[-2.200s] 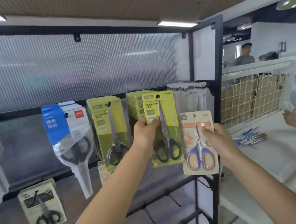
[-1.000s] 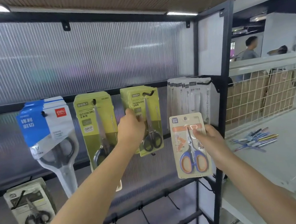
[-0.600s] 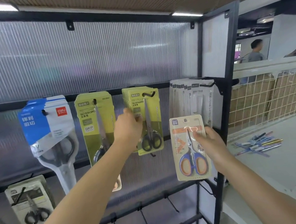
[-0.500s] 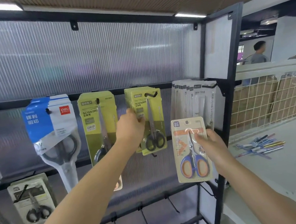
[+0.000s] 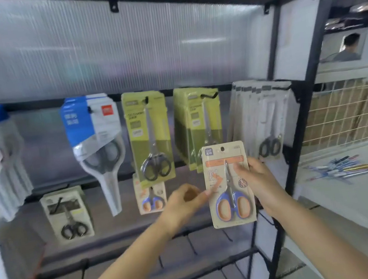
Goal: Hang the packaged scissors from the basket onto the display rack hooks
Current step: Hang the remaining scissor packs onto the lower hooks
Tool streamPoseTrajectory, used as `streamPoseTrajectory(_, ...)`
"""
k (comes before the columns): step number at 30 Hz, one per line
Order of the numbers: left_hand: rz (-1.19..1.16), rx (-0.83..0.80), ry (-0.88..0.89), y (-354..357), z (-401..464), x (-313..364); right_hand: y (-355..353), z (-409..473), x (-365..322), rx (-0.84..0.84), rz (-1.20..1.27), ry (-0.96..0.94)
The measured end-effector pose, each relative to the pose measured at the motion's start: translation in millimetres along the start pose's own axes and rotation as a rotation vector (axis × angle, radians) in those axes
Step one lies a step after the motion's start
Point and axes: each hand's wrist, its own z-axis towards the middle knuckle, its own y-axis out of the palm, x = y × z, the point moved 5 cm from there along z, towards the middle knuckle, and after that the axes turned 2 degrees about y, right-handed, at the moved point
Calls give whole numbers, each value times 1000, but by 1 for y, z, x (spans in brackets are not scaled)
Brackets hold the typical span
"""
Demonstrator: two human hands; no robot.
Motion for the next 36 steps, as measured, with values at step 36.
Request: streamPoseTrajectory(36,-196,144,-197,-65,-74,-160,146,-7,66,-110,-372,-34)
